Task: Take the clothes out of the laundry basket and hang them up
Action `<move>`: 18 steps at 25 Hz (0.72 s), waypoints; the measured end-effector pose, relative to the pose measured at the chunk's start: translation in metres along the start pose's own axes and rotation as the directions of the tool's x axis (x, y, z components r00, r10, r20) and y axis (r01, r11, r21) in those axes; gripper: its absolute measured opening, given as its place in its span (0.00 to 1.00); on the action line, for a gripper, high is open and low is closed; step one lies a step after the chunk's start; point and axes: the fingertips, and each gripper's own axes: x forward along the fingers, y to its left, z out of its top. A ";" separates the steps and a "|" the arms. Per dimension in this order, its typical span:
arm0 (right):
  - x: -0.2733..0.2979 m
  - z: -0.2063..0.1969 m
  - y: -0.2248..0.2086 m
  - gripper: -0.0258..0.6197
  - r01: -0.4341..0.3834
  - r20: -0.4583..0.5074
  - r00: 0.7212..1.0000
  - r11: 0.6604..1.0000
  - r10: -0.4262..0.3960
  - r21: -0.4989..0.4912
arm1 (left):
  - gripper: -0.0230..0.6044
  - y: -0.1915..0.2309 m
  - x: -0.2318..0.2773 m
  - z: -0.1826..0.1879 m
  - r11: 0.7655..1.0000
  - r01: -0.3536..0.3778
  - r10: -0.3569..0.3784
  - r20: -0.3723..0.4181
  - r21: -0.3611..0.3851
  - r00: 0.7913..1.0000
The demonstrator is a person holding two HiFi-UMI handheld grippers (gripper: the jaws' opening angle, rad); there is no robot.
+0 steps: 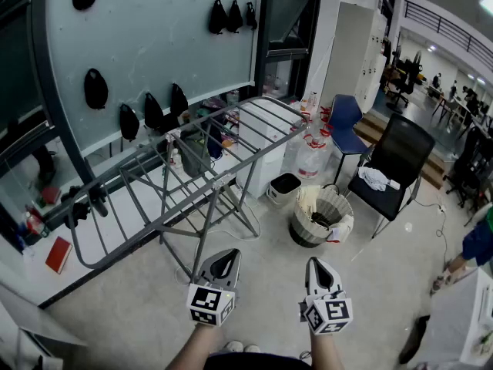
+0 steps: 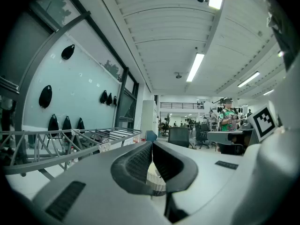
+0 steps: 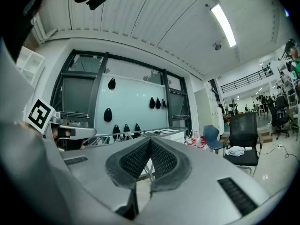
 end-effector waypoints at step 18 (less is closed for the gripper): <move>-0.005 -0.013 -0.002 0.04 -0.036 -0.001 0.999 0.998 0.036 0.060 | 0.07 -0.013 0.001 -0.006 0.999 0.047 -0.047 -0.002 -0.026 0.999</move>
